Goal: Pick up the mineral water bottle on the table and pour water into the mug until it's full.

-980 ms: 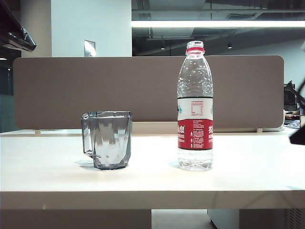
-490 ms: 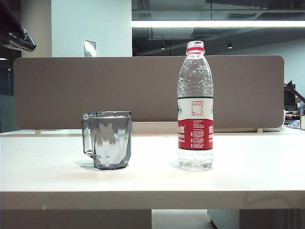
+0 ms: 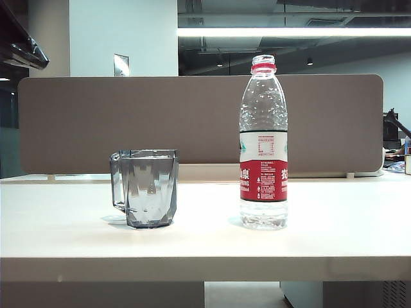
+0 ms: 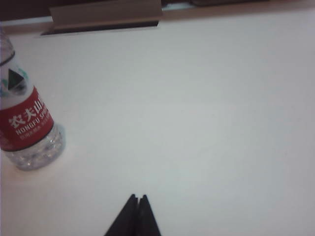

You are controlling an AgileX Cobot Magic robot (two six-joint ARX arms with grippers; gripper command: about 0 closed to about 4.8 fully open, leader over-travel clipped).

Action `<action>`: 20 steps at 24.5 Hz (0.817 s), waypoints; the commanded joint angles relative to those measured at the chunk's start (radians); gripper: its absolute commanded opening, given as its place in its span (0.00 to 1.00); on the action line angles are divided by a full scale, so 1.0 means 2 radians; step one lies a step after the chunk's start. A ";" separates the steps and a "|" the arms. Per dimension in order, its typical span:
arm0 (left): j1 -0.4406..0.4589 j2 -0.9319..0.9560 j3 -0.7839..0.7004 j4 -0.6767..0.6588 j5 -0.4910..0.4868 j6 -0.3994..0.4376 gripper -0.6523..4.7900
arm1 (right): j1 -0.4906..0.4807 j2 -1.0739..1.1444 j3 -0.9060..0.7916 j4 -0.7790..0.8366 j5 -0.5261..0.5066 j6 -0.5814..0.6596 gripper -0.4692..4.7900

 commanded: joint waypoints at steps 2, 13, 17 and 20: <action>0.001 -0.001 0.003 0.006 0.001 0.002 0.11 | 0.000 -0.018 -0.004 0.006 0.005 0.000 0.08; 0.001 -0.001 0.003 0.006 0.001 0.002 0.11 | 0.000 -0.018 -0.003 -0.001 0.054 0.000 0.08; 0.001 -0.001 0.003 0.006 0.001 0.002 0.11 | 0.000 -0.018 -0.003 -0.001 0.053 0.000 0.08; 0.001 -0.001 0.003 0.006 0.001 0.002 0.11 | 0.000 -0.018 -0.003 0.000 0.049 0.000 0.08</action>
